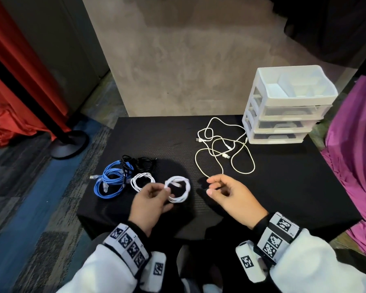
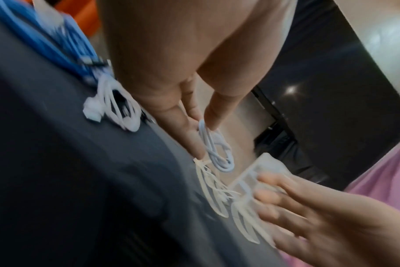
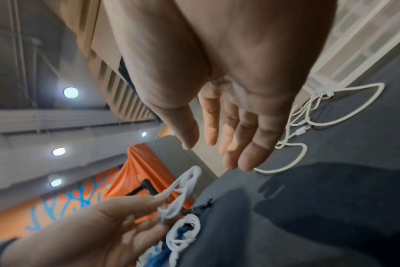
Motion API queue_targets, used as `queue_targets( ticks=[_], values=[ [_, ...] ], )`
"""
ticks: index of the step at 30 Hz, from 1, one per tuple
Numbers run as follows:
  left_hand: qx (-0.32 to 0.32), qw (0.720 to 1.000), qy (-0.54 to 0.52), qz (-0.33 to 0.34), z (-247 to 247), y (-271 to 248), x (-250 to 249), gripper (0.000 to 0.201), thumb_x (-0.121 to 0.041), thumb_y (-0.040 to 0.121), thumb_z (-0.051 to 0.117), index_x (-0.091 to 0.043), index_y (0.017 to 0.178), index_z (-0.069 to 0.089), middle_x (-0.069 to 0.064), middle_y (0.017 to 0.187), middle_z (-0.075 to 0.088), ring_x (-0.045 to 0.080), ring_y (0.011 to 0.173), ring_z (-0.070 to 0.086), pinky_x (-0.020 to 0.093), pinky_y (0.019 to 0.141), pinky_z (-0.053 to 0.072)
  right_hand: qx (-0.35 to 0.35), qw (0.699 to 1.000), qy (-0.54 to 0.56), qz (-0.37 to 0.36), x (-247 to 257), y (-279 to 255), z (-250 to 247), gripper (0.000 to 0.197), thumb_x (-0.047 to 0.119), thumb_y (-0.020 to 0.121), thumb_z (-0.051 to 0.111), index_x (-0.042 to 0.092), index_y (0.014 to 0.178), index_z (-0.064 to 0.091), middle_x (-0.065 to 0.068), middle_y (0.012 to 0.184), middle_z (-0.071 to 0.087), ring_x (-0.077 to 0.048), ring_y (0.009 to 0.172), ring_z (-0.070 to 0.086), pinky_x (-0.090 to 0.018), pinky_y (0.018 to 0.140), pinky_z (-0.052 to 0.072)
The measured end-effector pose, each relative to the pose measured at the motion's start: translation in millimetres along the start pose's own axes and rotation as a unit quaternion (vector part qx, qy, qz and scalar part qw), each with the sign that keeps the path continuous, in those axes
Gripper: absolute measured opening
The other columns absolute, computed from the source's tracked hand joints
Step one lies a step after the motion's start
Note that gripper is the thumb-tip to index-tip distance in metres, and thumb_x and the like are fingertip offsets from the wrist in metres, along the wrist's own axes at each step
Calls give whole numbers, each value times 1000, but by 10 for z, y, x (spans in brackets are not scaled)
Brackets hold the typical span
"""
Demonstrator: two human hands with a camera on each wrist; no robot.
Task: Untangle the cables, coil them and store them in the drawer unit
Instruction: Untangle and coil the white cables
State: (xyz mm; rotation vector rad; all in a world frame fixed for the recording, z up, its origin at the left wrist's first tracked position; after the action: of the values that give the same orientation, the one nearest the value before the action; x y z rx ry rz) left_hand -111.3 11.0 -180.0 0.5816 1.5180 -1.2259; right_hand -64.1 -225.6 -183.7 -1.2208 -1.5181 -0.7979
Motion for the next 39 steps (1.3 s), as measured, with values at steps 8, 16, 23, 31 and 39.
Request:
queue_targets(
  ticks=[8, 16, 23, 31, 39],
  values=[
    [-150, 978, 142, 28, -649, 699, -91, 16, -22, 91, 76, -14, 104, 71, 10, 101, 74, 21, 84, 72, 44, 79, 64, -7, 976, -218, 20, -437, 424, 24, 29, 29, 91, 76, 23, 119, 69, 6, 121, 60, -18, 108, 62, -31, 102, 47],
    [-201, 949, 196, 148, -559, 444, 52, 14, -30, 94, 67, -29, 107, 67, -4, 106, 70, 16, 85, 70, 42, 85, 59, 42, 934, -351, 54, -550, 469, 54, 25, 28, 90, 72, 31, 112, 62, 9, 103, 55, -23, 113, 55, -39, 96, 52],
    [-24, 986, 153, 56, 28, 77, 363, 10, -32, 97, 66, -25, 100, 73, 4, 95, 76, 17, 85, 70, 42, 87, 60, 97, 957, -270, -42, -190, -65, 151, 11, 23, 86, 68, 32, 84, 61, 12, 85, 61, -8, 92, 52, -18, 85, 40],
    [126, 992, -21, -3, 467, -182, 105, 17, -11, 106, 48, -11, 110, 65, 5, 79, 57, 12, 68, 59, 31, 62, 58, 178, 957, -209, -94, 17, -451, 181, 13, 37, 92, 65, 28, 100, 61, 3, 85, 64, -10, 77, 58, -29, 78, 50],
    [67, 952, -114, 275, 225, -398, -818, 17, -12, 107, 45, -17, 104, 61, 3, 84, 59, 15, 82, 66, 43, 77, 63, -40, 926, -352, -133, -270, 196, -366, 21, 40, 99, 52, 26, 89, 63, 11, 83, 62, -24, 91, 55, -43, 89, 50]
  ],
)
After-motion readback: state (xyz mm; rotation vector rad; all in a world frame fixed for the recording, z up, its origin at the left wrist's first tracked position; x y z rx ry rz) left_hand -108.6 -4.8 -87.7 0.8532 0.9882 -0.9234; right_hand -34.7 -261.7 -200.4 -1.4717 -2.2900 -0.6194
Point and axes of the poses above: each hand's wrist, its own y-axis towards the middle knuckle, its own z-axis out of the palm, x = y × z, the point moved 2 cm from there along y, towards the middle knuckle
